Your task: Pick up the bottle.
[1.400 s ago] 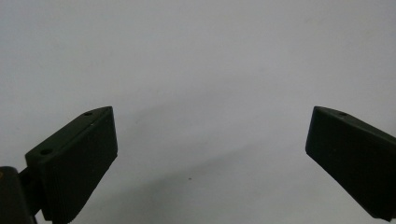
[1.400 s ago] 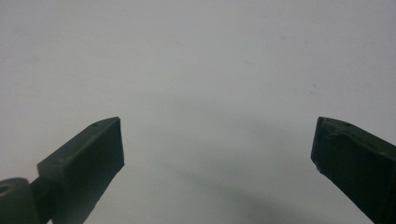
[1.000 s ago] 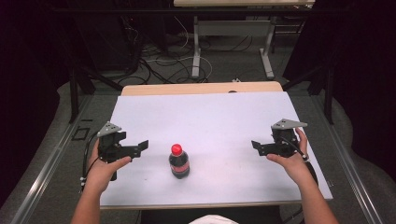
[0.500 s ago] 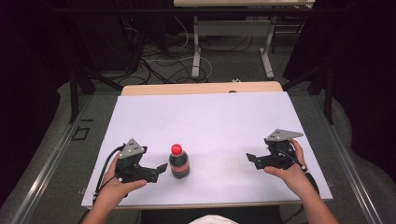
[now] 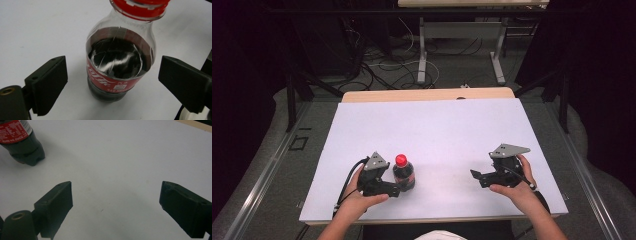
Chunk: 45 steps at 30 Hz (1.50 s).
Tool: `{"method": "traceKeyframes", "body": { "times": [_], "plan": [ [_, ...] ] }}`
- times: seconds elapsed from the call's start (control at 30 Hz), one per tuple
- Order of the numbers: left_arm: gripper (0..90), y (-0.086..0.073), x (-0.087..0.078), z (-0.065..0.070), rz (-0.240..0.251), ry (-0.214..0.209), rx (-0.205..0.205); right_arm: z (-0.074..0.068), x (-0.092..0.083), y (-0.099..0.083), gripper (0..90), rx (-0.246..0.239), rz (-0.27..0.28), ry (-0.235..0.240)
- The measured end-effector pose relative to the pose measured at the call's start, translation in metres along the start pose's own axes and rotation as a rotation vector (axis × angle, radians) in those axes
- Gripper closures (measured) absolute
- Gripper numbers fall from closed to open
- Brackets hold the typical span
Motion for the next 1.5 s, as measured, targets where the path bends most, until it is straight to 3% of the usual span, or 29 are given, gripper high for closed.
{"method": "traceKeyframes", "body": {
  "times": [0.13, 0.57, 0.7, 1.17, 1.5],
  "plan": [
    [12.0, 0.003, 0.004, 0.0, -0.038, 0.016, 0.008, 0.0, 0.004, -0.001, 11.0, -0.003, -0.008, 0.005],
    [27.6, 0.004, 0.014, 0.005, -0.042, 0.034, 0.038, 0.002, 0.011, -0.005, 11.0, 0.001, -0.012, 0.003],
    [28.6, 0.003, 0.013, 0.007, -0.031, 0.047, 0.061, 0.001, 0.015, -0.006, 11.0, 0.006, -0.02, 0.009],
    [29.4, 0.005, 0.013, 0.006, -0.04, 0.05, 0.045, 0.0, 0.015, -0.004, 13.3, 0.007, -0.011, 0.015],
    [29.5, 0.021, 0.009, 0.007, -0.033, 0.052, 0.049, -0.003, 0.009, 0.008, 15.1, -0.01, 0.019, 0.04]
  ]
}}
Point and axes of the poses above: each handheld gripper's, and its own axes: x roughly forward along the jaws, y roughly out of its top, z roughly to its right, the point moved 5 cm from there along x, roughly forward along the jaws, and after that the axes turned 9 degrees about -z, right-handed, at the moved point
